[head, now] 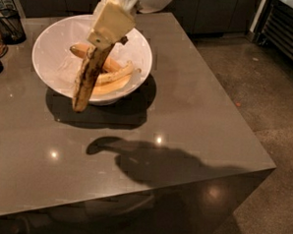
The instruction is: Pick banana from white bowl
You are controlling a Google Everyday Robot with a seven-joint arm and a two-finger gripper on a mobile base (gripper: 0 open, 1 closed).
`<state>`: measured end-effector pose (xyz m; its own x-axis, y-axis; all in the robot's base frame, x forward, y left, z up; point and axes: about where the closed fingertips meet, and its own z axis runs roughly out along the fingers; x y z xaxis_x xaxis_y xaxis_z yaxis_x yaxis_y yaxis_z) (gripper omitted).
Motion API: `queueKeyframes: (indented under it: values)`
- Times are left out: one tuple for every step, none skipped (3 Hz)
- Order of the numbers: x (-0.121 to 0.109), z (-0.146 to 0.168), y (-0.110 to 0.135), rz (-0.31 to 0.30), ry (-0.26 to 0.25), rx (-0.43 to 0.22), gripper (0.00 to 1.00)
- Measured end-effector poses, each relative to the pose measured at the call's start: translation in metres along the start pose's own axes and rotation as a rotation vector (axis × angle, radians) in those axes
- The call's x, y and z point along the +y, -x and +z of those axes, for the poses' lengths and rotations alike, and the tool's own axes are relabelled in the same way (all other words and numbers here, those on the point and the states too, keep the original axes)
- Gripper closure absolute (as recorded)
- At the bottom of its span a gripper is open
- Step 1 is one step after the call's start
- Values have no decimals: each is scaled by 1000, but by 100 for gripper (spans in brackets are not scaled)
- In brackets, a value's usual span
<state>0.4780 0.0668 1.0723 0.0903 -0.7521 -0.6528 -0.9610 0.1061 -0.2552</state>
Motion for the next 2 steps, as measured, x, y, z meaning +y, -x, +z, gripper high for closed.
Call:
queueKeyframes:
  values:
    - [16, -1, -20, 45, -19, 19, 100]
    - [18, 2, -24, 49, -15, 27, 100]
